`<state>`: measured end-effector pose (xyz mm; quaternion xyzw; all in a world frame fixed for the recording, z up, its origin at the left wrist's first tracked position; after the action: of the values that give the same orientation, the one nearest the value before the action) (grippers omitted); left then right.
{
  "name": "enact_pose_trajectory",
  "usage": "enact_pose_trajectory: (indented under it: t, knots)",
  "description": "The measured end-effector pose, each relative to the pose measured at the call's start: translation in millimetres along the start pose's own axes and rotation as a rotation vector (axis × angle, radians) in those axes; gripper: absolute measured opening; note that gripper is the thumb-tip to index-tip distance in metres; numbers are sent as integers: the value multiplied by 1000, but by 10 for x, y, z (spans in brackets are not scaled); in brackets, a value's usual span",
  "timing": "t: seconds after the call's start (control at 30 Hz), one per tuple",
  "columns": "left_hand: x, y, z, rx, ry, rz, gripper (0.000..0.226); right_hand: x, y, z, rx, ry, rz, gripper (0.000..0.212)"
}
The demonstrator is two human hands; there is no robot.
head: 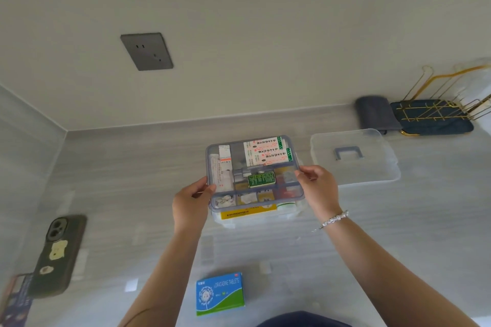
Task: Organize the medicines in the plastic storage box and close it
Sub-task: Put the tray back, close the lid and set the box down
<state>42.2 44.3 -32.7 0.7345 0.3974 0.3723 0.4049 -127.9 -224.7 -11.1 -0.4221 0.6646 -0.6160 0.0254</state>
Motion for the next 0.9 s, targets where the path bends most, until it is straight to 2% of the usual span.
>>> enact_pose_trajectory:
  t: [0.13,0.43,0.6,0.67,0.77,0.9]
  knots:
    - [-32,-36,-16,-13,-13,75,31,77,52,-10,-5,44,-48,17]
    - [-13,-128,-122,1,54,153,31,77,134,-53,16,19,-136,13]
    - [28,-183,-123,34,110,81,29,83,193,-22,-35,25,-103,13]
    - [4,-143,-98,7,111,75,25,98,174,11,-32,31,-123,16]
    - [-97,-17,1,-64,73,136,31,75,122,101,-16,32,-137,19]
    - [-211,110,156,-152,2,290,30,-45,90,249,-63,5,-7,12]
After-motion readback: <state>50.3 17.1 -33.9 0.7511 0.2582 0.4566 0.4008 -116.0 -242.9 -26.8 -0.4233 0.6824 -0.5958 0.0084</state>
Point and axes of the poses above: each hand's wrist, its own z-axis towards the middle knuckle, its own x-axis out of the back of the hand, y = z × x, the point moved 9 cm from there along z, towards the middle knuckle, and after that the axes turned 6 degrees about -y, right-handed, at the moved point
